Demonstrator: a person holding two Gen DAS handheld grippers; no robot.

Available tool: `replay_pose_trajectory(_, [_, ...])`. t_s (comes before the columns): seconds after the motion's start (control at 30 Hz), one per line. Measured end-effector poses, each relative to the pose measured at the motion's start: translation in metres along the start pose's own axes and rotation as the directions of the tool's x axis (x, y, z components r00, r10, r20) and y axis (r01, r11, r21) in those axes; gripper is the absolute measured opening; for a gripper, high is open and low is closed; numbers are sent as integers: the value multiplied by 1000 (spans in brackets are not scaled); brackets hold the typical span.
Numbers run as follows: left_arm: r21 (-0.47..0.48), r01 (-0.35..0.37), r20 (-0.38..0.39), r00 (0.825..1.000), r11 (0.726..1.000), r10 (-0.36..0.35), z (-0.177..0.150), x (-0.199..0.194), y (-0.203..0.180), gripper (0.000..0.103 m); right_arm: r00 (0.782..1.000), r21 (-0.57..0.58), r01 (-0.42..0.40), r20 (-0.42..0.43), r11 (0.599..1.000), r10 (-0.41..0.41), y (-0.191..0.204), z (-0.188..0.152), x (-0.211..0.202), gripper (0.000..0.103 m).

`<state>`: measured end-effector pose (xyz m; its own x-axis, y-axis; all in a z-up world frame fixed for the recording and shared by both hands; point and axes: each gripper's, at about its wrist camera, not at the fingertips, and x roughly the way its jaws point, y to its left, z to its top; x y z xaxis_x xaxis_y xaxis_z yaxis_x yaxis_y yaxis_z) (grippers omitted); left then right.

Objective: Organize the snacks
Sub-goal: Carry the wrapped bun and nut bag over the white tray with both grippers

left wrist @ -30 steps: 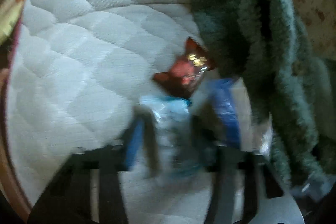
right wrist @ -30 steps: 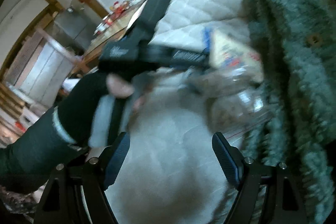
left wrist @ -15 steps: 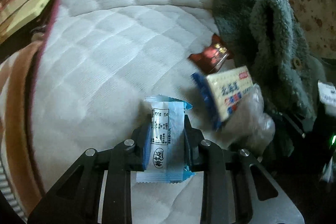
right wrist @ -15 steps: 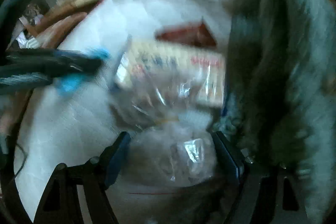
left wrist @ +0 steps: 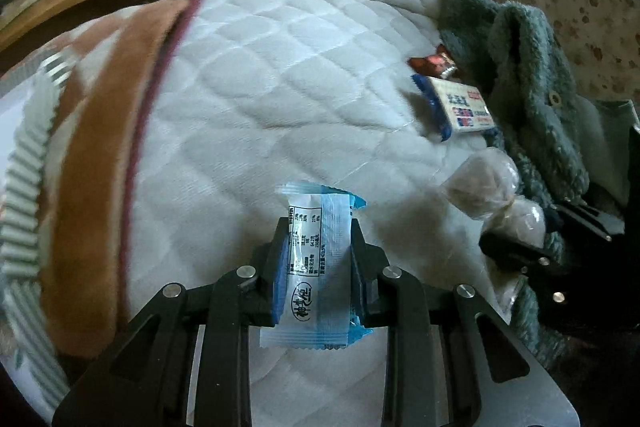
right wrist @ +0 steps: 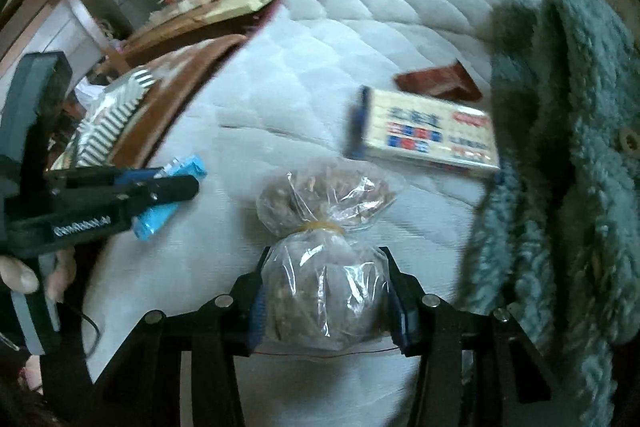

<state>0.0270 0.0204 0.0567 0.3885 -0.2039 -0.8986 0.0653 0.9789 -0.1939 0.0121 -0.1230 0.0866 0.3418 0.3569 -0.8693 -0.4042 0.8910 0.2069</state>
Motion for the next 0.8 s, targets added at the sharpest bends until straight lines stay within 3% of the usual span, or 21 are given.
replay_pose_trajectory(0.33, [-80, -49, 77, 995, 996, 56, -31, -50, 36, 25, 999, -51, -43, 26, 998, 44, 65, 11, -10, 47])
replay_pose_trajectory(0.8, [-210, -122, 189, 969, 970, 163, -55, -116, 105, 25, 994, -162, -103, 26, 981, 109, 148, 34, -14, 47])
